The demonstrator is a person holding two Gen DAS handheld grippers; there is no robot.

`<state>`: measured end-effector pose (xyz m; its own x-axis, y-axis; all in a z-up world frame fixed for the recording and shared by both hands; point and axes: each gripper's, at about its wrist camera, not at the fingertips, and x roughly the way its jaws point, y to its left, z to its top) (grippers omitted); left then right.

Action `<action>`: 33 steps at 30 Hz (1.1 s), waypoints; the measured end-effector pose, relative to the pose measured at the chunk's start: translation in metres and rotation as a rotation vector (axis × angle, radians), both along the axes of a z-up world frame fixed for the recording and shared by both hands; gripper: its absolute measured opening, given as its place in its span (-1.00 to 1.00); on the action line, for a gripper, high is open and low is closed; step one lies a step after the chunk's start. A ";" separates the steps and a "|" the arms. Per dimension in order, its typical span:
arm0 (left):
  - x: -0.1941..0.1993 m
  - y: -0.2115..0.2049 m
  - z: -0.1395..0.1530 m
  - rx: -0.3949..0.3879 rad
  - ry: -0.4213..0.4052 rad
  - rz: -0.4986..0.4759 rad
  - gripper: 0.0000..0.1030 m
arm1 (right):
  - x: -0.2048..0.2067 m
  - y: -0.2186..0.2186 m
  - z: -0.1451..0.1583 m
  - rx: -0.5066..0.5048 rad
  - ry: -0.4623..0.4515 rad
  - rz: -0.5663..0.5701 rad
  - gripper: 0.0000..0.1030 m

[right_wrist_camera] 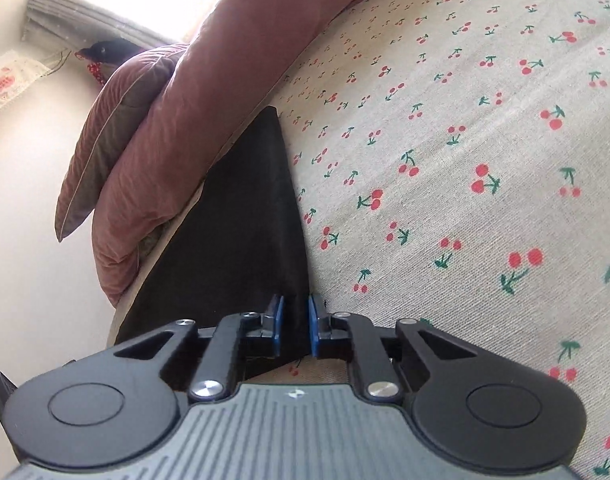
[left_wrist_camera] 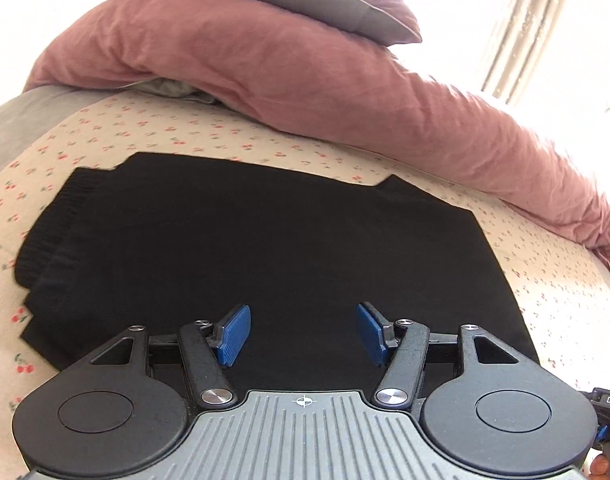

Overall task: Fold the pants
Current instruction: 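Grasp the corner of the folded pants with the left gripper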

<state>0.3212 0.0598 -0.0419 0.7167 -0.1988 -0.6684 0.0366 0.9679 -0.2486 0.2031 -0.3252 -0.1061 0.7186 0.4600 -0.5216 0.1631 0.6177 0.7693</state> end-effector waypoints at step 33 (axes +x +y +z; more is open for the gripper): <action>0.108 -0.304 0.016 0.340 0.044 -0.269 -1.00 | -0.004 -0.015 0.058 -0.184 -0.054 0.067 -1.00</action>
